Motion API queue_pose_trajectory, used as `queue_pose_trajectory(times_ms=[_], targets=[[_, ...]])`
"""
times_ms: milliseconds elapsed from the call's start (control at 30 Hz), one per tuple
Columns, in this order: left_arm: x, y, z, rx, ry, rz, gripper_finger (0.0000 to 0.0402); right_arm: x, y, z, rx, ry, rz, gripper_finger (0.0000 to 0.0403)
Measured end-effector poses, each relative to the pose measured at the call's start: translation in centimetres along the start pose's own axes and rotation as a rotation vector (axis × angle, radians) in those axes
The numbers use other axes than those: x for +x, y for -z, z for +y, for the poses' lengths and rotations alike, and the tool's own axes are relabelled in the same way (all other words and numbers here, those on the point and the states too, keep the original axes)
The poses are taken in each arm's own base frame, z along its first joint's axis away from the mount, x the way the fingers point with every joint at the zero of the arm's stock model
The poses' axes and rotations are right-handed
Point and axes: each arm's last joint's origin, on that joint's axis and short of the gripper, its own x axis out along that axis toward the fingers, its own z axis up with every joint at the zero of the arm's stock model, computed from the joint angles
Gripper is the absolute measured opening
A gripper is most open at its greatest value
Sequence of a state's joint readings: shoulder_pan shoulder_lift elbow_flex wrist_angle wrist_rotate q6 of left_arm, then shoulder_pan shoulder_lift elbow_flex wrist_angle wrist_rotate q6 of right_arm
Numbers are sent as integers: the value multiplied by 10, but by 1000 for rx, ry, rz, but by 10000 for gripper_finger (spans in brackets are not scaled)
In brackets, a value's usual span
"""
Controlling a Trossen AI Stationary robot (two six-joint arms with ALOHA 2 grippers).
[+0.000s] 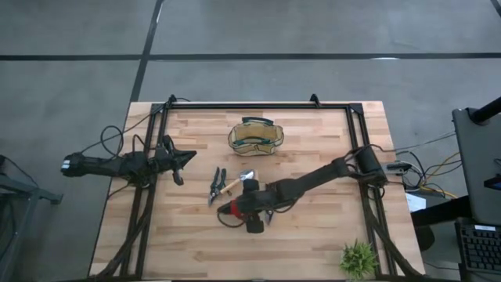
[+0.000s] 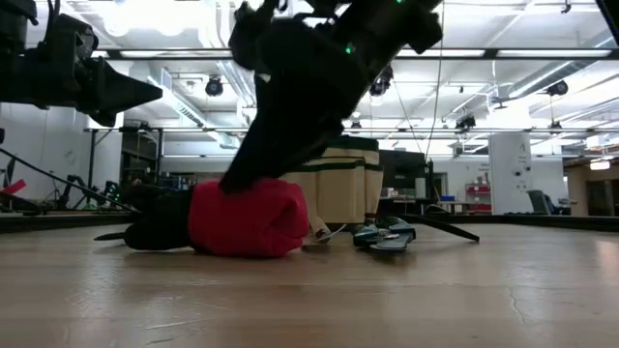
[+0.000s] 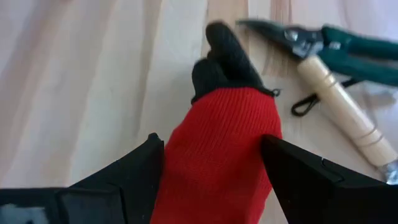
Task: Pick & Place Garden tools in Gardening bag
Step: Put the gloves into the gardening bag
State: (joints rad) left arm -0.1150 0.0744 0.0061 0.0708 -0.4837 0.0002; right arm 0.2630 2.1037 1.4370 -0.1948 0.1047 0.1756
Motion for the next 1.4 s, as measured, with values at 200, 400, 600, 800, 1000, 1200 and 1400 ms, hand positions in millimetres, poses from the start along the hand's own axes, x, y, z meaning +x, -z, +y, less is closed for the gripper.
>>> queue_pose_trajectory(times_ms=[200,400,600,800,1000,1200,1400], targets=[[0,0,0,-1,0,-1,18,10,2,0,-1,5,22,239],[0,0,0,-1,-1,-1,17,7,2,0,-6,8,37,192],[0,0,0,-1,-1,-2,17,3,3,-1,-33,11,60,111],[0,0,0,-1,0,-1,17,1,3,-3,-79,15,86,31],[0,0,0,-1,0,-2,17,-17,-10,-6,-144,53,137,22],[0,0,0,-1,0,-2,18,-62,-37,-15,-208,224,103,25],[0,0,0,0,0,0,16,-112,-54,-29,-322,465,42,25]])
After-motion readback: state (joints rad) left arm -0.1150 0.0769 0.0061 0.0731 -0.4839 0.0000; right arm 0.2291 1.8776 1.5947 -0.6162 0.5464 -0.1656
